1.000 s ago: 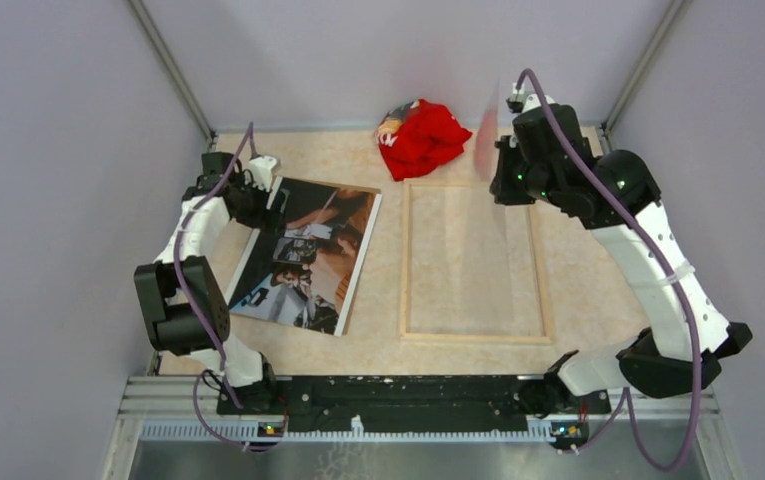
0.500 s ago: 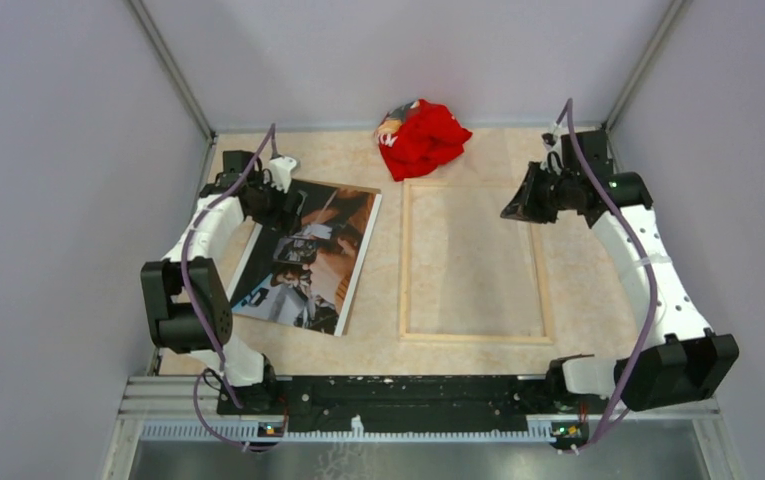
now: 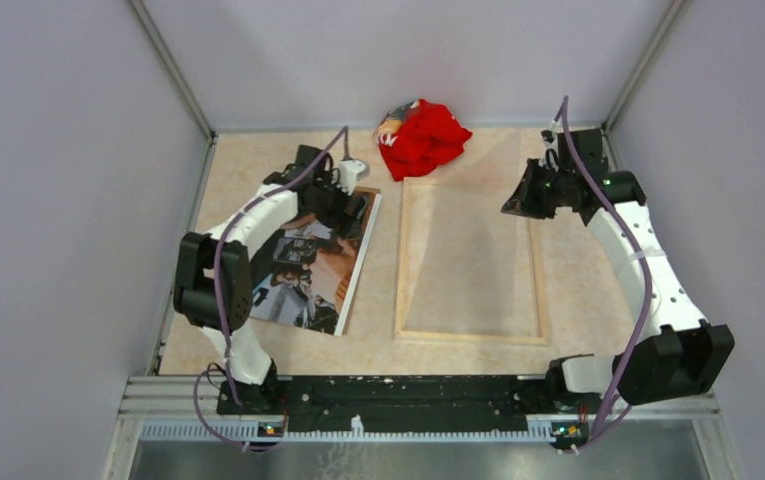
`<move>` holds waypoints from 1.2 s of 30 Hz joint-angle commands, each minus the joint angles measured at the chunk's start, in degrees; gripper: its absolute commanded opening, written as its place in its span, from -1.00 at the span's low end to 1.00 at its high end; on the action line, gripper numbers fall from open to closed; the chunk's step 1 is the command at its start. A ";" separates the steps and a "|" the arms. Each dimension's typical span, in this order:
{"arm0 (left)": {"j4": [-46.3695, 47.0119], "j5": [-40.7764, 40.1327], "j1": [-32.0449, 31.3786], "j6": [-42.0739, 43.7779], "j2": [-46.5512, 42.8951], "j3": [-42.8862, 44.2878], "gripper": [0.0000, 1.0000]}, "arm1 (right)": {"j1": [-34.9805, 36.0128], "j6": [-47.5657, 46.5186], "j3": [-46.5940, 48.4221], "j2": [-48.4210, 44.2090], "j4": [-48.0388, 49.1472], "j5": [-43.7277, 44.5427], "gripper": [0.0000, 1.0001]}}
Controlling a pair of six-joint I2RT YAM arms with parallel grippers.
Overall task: Put the photo into the frame
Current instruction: Place the photo frame item in the photo frame.
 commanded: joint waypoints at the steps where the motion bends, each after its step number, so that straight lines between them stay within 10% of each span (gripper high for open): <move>1: 2.27 1.92 -6.46 -5.56 5.73 7.50 0.97 | -0.31 -1.14 -0.29 -1.84 1.97 2.38 -1.00; 15: 8.38 -0.79 -16.70 -15.47 18.02 10.24 0.91 | -0.57 2.11 -13.46 -5.98 9.11 0.34 -1.00; 26: 9.44 -3.70 -16.44 -14.81 17.95 6.49 0.34 | -0.62 2.73 -14.83 -6.72 10.69 0.02 -1.00; 36: 8.72 5.96 -12.99 -11.91 8.43 2.93 0.76 | -0.58 6.74 -9.63 -4.97 12.70 -6.24 -1.00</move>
